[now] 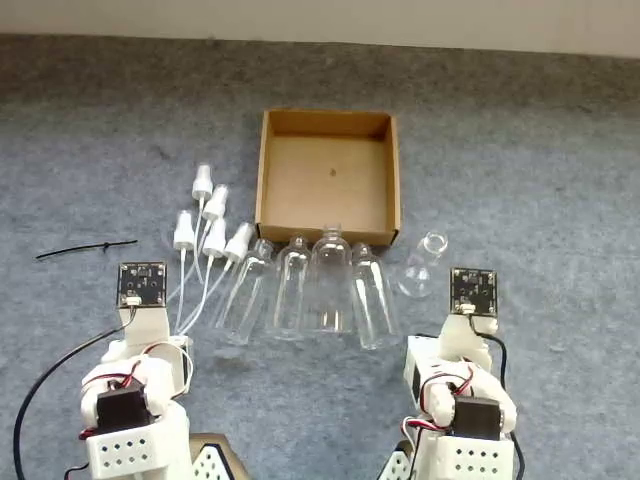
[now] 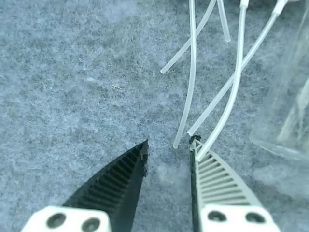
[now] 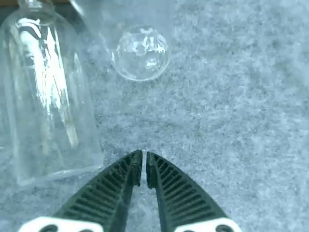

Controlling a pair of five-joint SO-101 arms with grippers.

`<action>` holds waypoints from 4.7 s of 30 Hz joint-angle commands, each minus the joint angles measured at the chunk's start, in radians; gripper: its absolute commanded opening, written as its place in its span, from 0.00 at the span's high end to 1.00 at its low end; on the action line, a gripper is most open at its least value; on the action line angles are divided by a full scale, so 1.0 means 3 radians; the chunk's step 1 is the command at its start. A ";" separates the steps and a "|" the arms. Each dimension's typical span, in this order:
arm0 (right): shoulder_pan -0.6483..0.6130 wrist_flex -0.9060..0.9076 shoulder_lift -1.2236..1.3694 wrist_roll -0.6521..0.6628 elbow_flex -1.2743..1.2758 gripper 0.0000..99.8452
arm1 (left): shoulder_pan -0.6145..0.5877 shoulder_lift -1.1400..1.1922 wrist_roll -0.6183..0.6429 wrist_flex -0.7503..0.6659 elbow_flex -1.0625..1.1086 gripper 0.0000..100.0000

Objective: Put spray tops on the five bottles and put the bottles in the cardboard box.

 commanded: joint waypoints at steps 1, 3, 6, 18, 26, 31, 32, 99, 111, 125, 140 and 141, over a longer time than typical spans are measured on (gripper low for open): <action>-0.0054 0.0018 -0.0023 0.0005 0.0560 1.00 | -0.0028 -0.0049 0.0026 0.0010 0.0064 0.86; -0.0049 0.0018 -0.0023 0.0000 0.0560 1.00 | -0.0028 -0.0049 0.0026 0.0010 0.0064 0.86; -0.0049 0.0018 -0.0023 0.0000 0.0560 1.00 | -0.0028 -0.0049 0.0026 0.0010 0.0064 0.86; 0.0100 -0.0637 -0.0023 0.0322 0.0555 1.00 | -0.0043 -0.0049 0.0010 0.0010 0.0064 0.86; 0.0228 -0.0637 -0.0023 0.1811 0.0330 1.00 | -0.0049 -0.0049 0.0010 0.0010 0.0064 0.86; 0.0238 -0.0028 -0.0018 0.1800 -0.0263 1.00 | -0.0049 -0.0049 0.0010 0.0010 0.0064 0.86; 0.0243 0.0059 0.0013 0.1800 -0.0448 1.00 | -0.0049 -0.0049 0.0010 0.0010 0.0064 0.86; -0.0575 -0.1609 -0.0023 0.0501 -0.0084 0.61 | -0.0049 -0.0049 0.0010 0.0005 0.0064 0.86; -0.0504 -0.2186 -0.0018 0.0506 0.0228 0.61 | -0.0049 -0.0049 0.0010 0.0005 0.0064 0.86; -0.0519 -0.2197 -0.0018 0.0506 0.0263 0.61 | -0.0049 -0.0049 0.0010 0.0005 0.0064 0.86; -0.0519 -0.1977 -0.0013 0.0506 0.0263 0.61 | -0.0049 -0.0049 0.0010 0.0005 0.0064 0.86; -0.0519 -0.1972 -0.0013 0.0506 0.0263 0.61 | -0.0049 -0.0049 0.0010 0.0005 0.0064 0.86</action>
